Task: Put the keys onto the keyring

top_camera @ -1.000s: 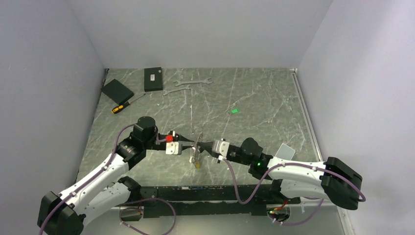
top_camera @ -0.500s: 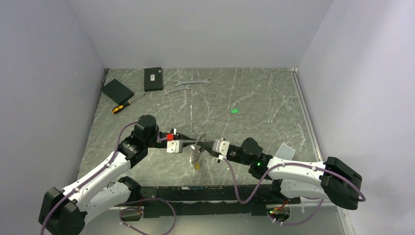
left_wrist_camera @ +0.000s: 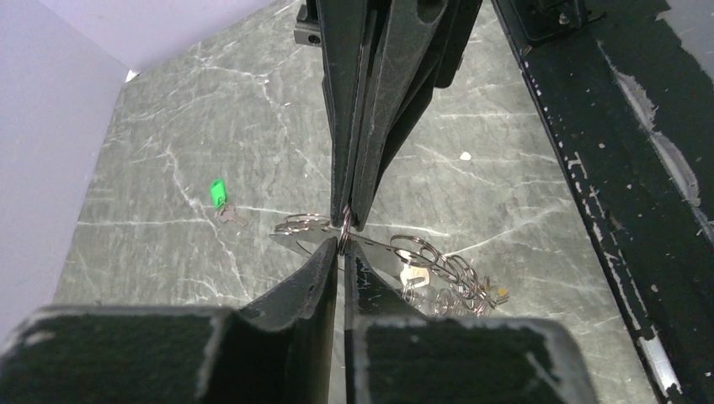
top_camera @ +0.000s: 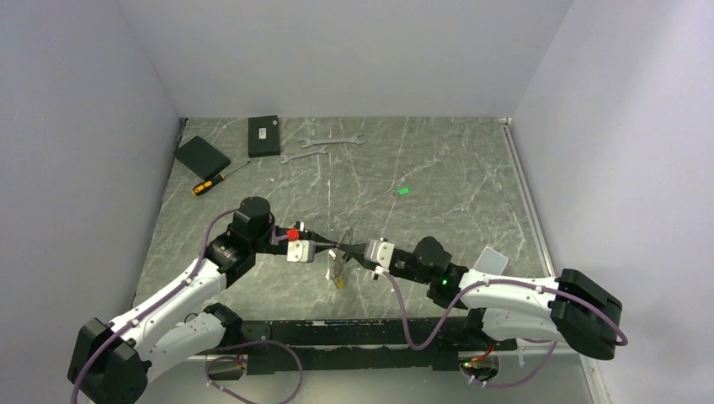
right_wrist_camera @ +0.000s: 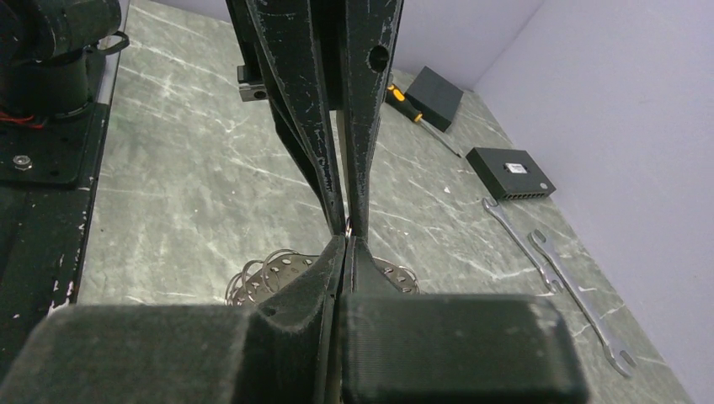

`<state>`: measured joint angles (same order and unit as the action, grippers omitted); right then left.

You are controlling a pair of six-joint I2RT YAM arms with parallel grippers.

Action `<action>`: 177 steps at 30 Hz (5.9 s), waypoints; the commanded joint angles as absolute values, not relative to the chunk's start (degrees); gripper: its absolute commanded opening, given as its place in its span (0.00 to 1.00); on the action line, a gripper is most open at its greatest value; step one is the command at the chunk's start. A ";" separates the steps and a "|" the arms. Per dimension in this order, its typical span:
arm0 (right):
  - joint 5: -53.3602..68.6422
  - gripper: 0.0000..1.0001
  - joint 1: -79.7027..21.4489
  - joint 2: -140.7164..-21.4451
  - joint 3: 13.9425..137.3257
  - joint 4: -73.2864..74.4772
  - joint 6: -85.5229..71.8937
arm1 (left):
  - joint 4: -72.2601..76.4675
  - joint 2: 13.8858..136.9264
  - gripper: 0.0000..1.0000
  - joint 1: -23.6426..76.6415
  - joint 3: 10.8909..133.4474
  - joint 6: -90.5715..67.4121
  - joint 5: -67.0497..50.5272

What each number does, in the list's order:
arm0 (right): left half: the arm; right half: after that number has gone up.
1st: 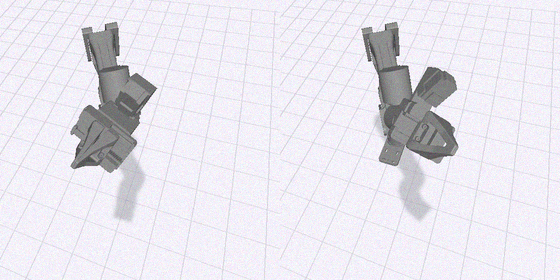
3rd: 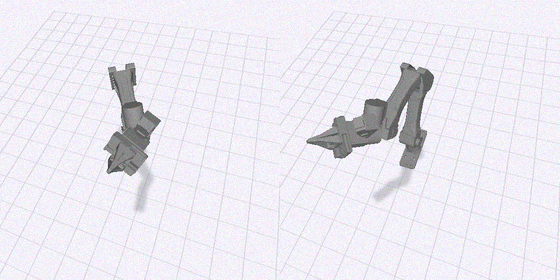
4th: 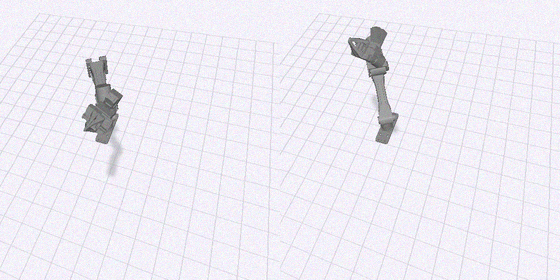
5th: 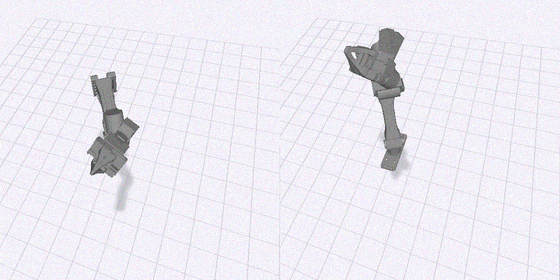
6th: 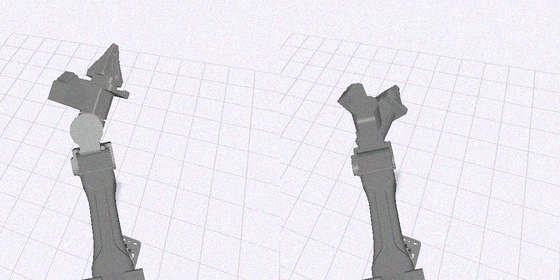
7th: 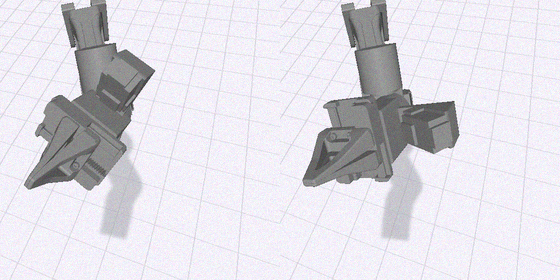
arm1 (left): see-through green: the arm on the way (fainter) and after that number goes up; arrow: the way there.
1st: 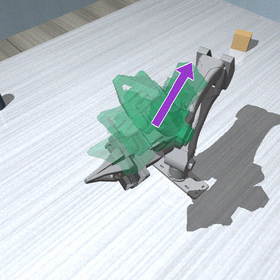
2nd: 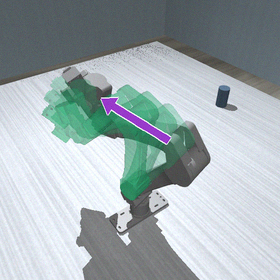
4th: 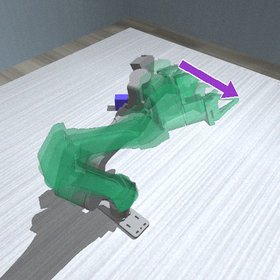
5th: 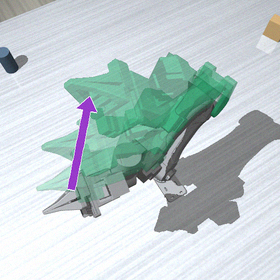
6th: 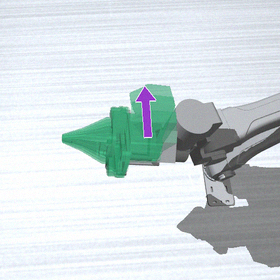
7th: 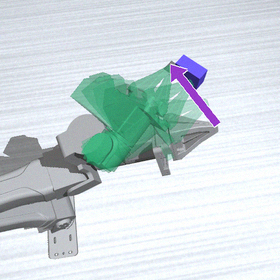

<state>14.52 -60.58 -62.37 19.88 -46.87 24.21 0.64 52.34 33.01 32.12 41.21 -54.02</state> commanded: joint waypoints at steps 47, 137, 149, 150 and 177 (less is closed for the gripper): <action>10.65 1.00 -60.81 -57.23 19.88 -52.98 17.29 | -0.55 51.53 0.00 32.86 34.25 43.35 -53.40; -9.54 0.27 -21.88 -116.70 80.34 16.81 -25.72 | -7.12 46.84 0.00 39.64 31.12 53.88 -47.44; -6.93 0.00 -21.83 -115.69 80.24 16.75 -25.84 | -6.95 46.93 0.00 39.64 31.04 53.84 -47.35; -7.10 0.00 -21.85 -115.21 80.12 16.85 -25.76 | -6.94 46.93 0.00 39.67 31.03 53.86 -47.37; 35.97 0.00 -31.97 -75.74 48.79 -32.03 -35.63 | -0.44 45.29 0.00 39.64 30.51 50.48 -47.85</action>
<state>30.37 -27.75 -78.67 49.93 -19.64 -32.21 -5.54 46.85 39.46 30.50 52.60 -46.24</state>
